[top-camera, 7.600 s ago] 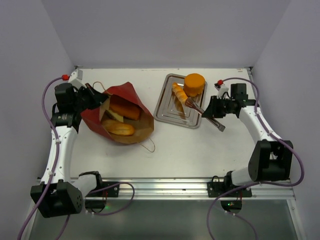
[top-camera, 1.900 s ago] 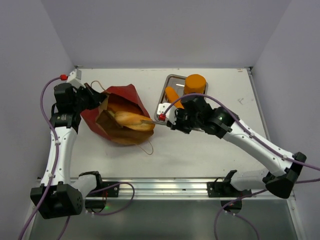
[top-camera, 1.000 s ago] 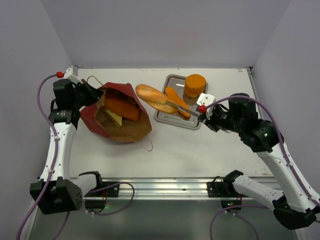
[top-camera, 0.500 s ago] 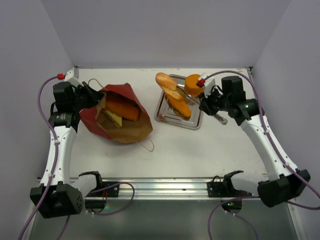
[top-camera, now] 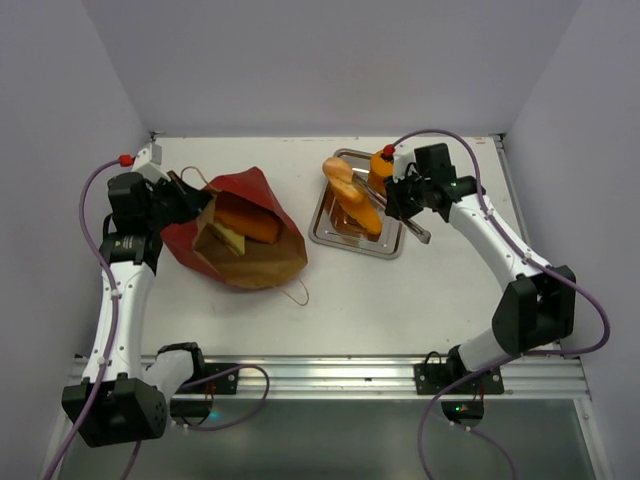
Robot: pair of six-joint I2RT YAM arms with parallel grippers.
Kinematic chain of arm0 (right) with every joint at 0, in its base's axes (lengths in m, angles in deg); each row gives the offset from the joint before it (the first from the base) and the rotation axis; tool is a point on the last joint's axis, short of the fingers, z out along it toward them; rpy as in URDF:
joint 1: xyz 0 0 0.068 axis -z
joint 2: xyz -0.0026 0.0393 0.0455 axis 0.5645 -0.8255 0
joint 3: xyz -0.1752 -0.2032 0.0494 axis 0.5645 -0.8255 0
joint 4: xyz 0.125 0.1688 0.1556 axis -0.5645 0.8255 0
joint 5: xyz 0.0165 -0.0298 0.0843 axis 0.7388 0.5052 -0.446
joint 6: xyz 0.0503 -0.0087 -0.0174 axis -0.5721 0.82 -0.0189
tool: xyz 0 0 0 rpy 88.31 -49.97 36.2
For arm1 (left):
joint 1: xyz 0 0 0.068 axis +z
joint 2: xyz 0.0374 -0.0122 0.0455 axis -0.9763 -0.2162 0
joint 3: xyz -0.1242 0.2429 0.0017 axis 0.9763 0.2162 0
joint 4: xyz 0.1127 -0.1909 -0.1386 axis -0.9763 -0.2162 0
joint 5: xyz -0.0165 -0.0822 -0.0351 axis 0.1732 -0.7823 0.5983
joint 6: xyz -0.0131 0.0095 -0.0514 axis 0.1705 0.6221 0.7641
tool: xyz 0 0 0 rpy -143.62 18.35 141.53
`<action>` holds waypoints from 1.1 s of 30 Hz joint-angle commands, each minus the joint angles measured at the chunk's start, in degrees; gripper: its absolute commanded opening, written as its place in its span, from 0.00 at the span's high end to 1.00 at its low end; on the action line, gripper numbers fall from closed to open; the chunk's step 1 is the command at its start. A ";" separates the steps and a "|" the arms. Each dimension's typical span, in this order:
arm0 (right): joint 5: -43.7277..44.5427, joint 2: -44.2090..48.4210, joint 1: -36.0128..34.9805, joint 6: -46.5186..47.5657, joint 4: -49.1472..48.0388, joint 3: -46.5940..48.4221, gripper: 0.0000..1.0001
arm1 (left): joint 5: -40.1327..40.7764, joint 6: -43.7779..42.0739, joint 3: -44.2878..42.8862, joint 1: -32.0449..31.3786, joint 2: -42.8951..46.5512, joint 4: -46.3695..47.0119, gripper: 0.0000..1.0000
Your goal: Take the fake bread out of the paper bag
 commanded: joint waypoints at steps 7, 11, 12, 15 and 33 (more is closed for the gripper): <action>2.73 -0.84 2.60 -4.90 -7.69 0.65 1.00 | -1.50 -2.03 2.54 0.30 2.03 1.72 1.00; 1.67 -1.72 3.22 -5.25 -7.78 -0.32 1.00 | -1.85 -1.85 2.64 0.29 2.12 1.90 1.00; 1.41 -1.81 3.31 -5.25 -7.78 -0.40 1.00 | -1.85 -1.85 2.64 0.29 2.12 1.90 1.00; 0.44 -1.72 3.39 -5.34 -7.52 -0.84 1.00 | -1.77 -1.94 2.55 0.29 2.21 1.72 1.00; 0.18 -1.46 3.92 -5.08 -6.37 -1.02 0.76 | -2.21 -1.94 1.76 0.38 2.56 1.11 1.00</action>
